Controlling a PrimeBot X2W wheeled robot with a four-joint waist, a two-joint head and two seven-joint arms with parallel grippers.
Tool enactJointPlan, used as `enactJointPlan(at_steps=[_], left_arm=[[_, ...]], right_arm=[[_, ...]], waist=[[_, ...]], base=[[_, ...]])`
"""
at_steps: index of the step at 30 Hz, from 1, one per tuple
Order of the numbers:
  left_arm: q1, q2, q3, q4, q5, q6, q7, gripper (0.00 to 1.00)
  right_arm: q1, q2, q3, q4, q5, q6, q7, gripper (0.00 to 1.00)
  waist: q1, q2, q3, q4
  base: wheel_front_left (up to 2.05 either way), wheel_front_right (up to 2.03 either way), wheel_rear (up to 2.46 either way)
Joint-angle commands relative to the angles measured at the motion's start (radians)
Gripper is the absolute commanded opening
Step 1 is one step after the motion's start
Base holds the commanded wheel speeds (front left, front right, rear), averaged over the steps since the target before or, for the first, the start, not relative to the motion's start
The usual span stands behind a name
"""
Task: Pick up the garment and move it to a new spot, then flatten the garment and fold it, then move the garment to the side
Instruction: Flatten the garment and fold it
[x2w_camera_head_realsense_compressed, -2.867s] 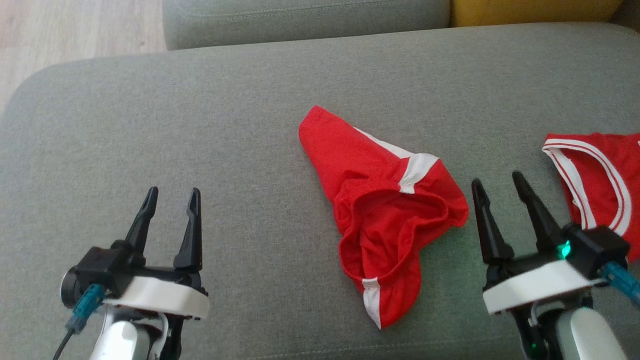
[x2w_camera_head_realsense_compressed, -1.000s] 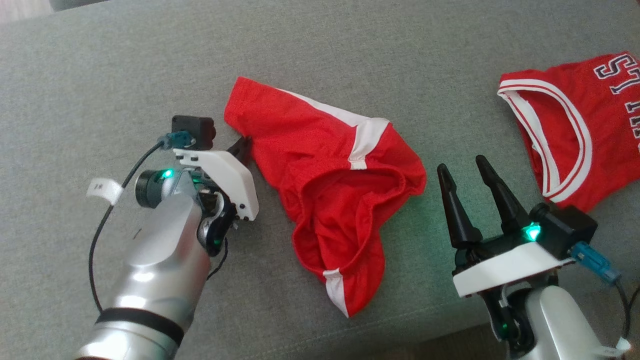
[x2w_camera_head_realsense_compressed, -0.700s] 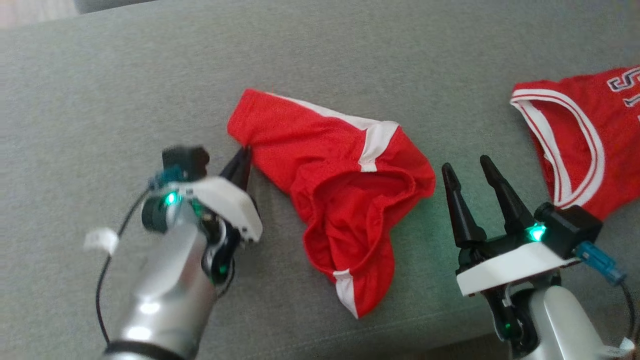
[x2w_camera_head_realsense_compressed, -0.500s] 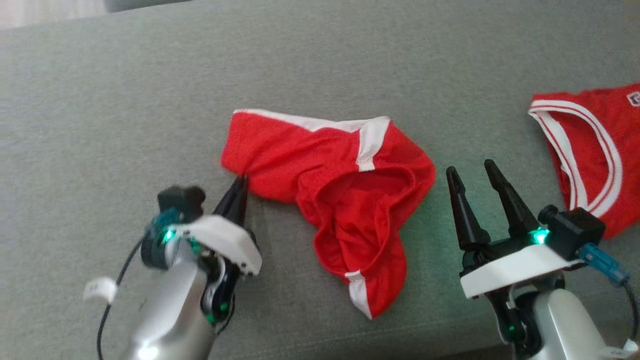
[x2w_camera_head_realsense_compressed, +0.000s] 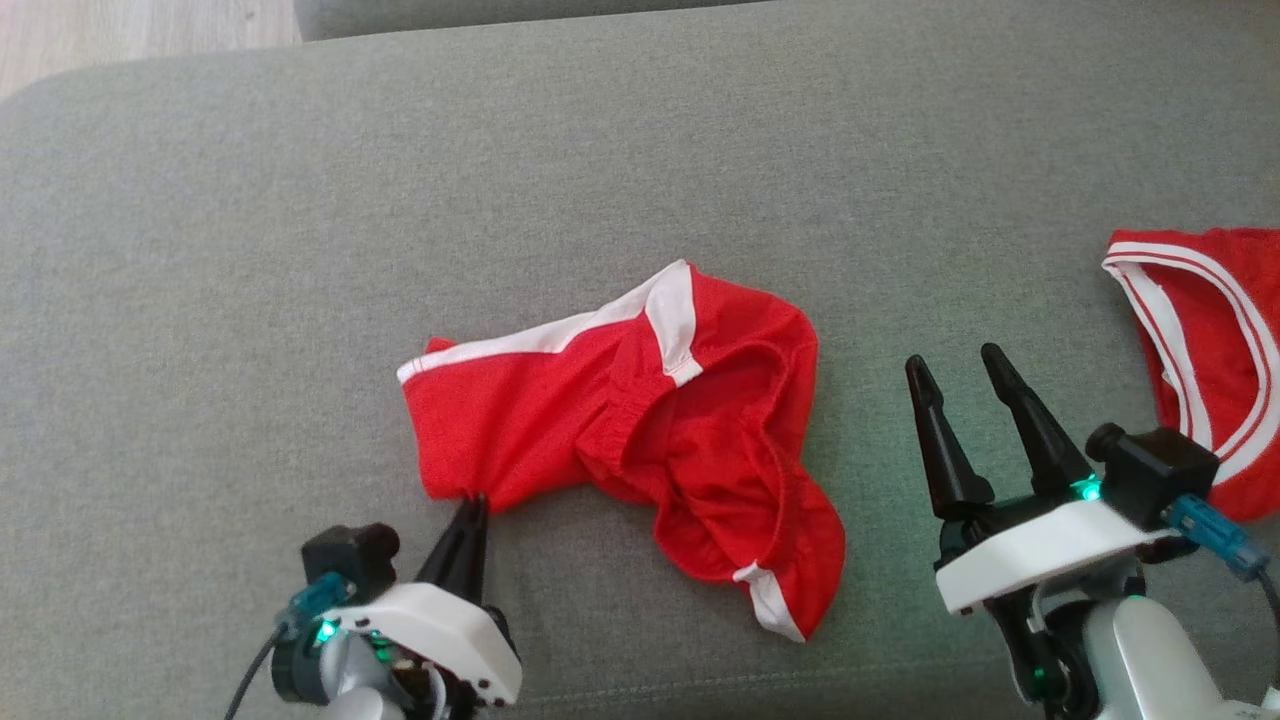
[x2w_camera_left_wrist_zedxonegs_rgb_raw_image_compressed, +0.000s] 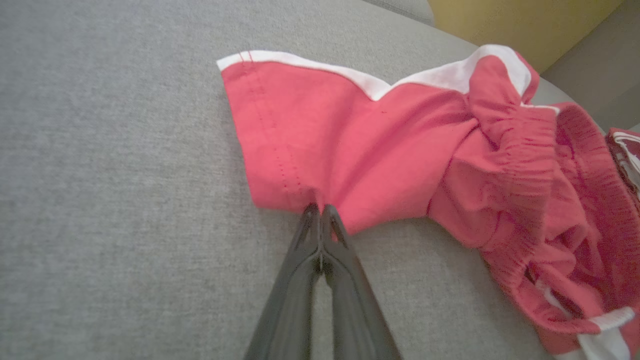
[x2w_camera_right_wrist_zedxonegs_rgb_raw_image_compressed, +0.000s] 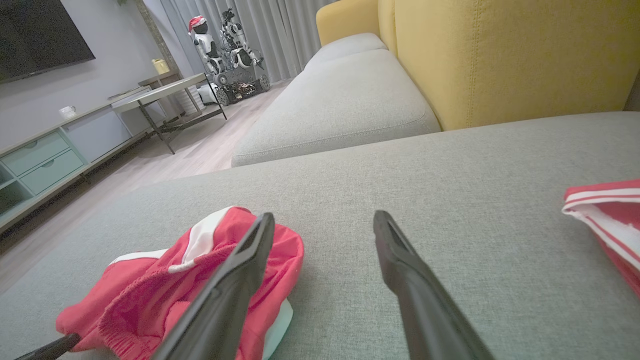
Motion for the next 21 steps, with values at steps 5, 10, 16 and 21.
enactJointPlan(at_steps=[5, 10, 16, 21], left_arm=[[-0.006, 0.013, 0.019, -0.049, -0.011, 0.009, 0.03, 1.0], [-0.019, 0.033, 0.026, -0.106, 0.046, 0.037, -0.048, 1.0], [-0.049, 0.056, 0.058, -0.177, 0.102, 0.051, -0.137, 1.0], [-0.072, 0.082, 0.105, -0.224, 0.15, 0.072, -0.157, 1.0]], right_arm=[[-0.016, -0.009, 0.007, -0.043, -0.001, -0.001, 0.013, 1.0], [-0.009, -0.007, -0.005, -0.051, -0.008, -0.001, 0.019, 1.0], [0.001, -0.008, -0.023, -0.061, -0.025, -0.001, 0.026, 1.0], [0.008, -0.011, -0.039, -0.067, -0.045, -0.001, 0.034, 1.0]], waist=[[0.0, 0.0, -0.012, -0.009], [0.0, 0.0, -0.031, -0.01], [0.0, 0.0, -0.052, -0.001], [0.0, 0.0, -0.069, 0.01]], base=[[0.0, 0.0, 0.0], [0.0, 0.0, 0.0], [0.0, 0.0, 0.0], [0.0, 0.0, 0.0]])
